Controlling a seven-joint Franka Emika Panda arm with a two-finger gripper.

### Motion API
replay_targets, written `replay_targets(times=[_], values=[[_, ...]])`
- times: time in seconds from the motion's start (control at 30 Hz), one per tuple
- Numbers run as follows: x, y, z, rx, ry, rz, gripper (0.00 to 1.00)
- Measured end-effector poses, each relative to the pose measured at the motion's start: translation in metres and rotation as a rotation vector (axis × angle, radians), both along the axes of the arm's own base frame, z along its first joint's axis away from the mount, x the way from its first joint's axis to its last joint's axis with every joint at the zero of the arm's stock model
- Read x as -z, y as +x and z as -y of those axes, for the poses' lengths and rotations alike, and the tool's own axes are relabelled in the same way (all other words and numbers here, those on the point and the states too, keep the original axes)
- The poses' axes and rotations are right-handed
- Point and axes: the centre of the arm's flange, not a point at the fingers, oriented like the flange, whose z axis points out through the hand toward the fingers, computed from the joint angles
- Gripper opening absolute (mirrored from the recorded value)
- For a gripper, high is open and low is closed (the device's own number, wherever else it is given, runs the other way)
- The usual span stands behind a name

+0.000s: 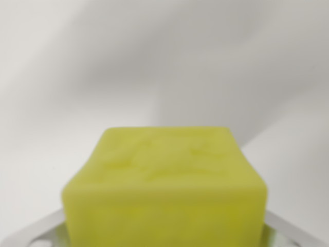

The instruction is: Pick yellow cube

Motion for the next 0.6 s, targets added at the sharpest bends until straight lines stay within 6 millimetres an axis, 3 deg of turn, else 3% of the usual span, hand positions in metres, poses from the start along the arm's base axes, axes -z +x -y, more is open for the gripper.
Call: replay_targets(times=[0.6], values=[[-0.03, 0.0, 0.0, 0.0, 0.0, 0.0, 0.0]])
